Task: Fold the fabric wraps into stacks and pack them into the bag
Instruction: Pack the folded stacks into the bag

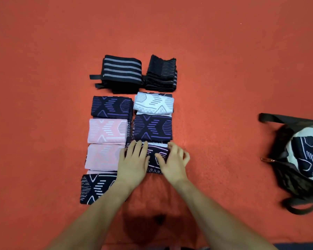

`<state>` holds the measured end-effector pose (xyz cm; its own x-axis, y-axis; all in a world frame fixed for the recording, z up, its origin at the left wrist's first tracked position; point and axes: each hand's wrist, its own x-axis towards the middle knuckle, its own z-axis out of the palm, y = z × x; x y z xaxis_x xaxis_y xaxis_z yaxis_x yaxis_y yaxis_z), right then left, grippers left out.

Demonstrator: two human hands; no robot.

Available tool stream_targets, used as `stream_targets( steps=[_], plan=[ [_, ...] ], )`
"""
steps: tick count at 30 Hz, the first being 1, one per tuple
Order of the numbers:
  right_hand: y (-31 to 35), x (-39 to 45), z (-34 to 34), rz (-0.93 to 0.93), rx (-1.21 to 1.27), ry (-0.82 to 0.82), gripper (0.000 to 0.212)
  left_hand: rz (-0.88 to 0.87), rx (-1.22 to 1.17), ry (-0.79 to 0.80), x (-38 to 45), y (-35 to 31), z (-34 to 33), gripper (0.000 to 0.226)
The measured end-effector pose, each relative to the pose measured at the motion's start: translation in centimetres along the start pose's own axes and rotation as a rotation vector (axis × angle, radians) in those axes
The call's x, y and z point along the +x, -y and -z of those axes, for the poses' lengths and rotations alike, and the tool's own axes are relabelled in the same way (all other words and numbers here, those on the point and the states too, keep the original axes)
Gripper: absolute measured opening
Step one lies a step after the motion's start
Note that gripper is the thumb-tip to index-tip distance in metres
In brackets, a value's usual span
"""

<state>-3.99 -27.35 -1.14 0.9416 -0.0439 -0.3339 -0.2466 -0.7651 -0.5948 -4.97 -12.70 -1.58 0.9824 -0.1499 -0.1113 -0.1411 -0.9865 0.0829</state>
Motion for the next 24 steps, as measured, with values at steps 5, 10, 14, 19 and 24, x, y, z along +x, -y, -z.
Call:
stream_targets(
  steps=[5,10,14,19,24],
  plan=[
    [-0.1,-0.3,0.1,0.04,-0.022,-0.018,0.058,0.004,0.02,-0.02,-0.6,-0.4,-0.4,0.049],
    [-0.3,-0.2,0.6,0.053,-0.087,0.042,0.053,-0.022,0.008,-0.056,-0.9,-0.2,-0.6,0.048],
    [-0.8,0.2,1.2,0.068,-0.083,0.088,0.045,-0.036,0.014,-0.117,-1.1,-0.8,-0.4,0.042],
    [-1.2,0.2,1.4,0.105,-0.098,0.16,0.055,-0.024,0.009,-0.126,-1.3,-1.4,0.0,0.04],
    [-1.8,-0.3,0.5,0.228,-0.083,0.102,0.04,-0.008,0.009,-0.002,-1.3,-0.7,0.1,0.046]
  ],
)
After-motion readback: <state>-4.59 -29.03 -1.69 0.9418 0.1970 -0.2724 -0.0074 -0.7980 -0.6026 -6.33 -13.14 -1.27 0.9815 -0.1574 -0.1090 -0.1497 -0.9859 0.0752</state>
